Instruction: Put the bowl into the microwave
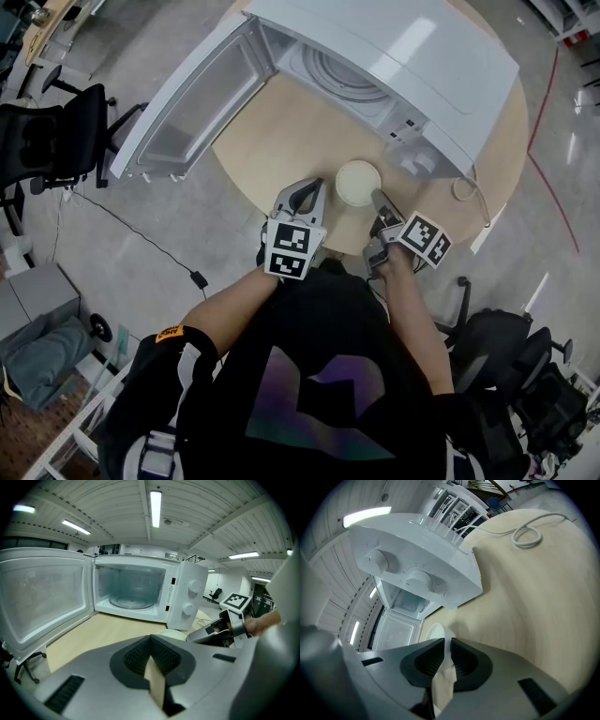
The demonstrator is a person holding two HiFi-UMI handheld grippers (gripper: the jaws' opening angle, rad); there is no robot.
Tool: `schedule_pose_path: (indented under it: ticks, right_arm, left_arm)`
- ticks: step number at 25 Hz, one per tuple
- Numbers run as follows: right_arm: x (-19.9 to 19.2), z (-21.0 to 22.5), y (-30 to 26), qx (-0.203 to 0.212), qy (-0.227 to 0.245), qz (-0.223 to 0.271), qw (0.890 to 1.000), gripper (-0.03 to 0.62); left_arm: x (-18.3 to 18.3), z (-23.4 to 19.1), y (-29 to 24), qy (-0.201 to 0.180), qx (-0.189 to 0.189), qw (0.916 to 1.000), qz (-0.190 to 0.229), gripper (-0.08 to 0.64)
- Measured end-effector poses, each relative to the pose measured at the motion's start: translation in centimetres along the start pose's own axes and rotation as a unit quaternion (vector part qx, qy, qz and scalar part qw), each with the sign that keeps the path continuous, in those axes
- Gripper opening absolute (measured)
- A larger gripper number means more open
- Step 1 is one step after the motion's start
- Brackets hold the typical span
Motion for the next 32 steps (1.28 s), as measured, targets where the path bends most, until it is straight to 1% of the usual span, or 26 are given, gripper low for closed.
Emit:
schedule_pose_path:
  ticks: [6, 13, 17, 25, 32]
  right_arm:
    - [0.0, -0.5, 0.3, 0.003, -0.017, 0.010, 1.000, 0.051]
    - [0.5, -2.6, 1.4, 0.027, -0.022, 0.029, 0.999, 0.049]
    - [0.5, -4.5, 2.4, 0.044, -0.025, 0.041, 0.998, 0.049]
    - [0.5, -8.2, 3.7, 0.060, -0.031, 0.077, 0.995, 0.049]
    - [0.5, -10.8, 3.6, 0.052, -0.034, 0.105, 0.993, 0.049]
  left_arm:
    - [0.9, -0.4, 0.6, -0.006, 0.002, 1.0000, 0.006, 0.046]
    - [2.5, -0.7, 1.1, -0.020, -0.001, 0.9997, 0.010, 0.046]
    - [4.0, -1.2, 1.6, -0.027, 0.001, 0.9994, 0.020, 0.046]
    - [5.6, -3.0, 2.1, -0.032, -0.019, 0.9988, 0.031, 0.046]
    - [6.9, -5.5, 2.2, -0.024, -0.040, 0.9980, 0.043, 0.046]
Point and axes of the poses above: the fingertips, and each gripper's own axes: y backward along the fingers, z to its right, x out of its top, the point moved 1 cm from there along y, backward along the fingers, and after that the axes turned 2 degrees about -x, right-handed, at the moved point
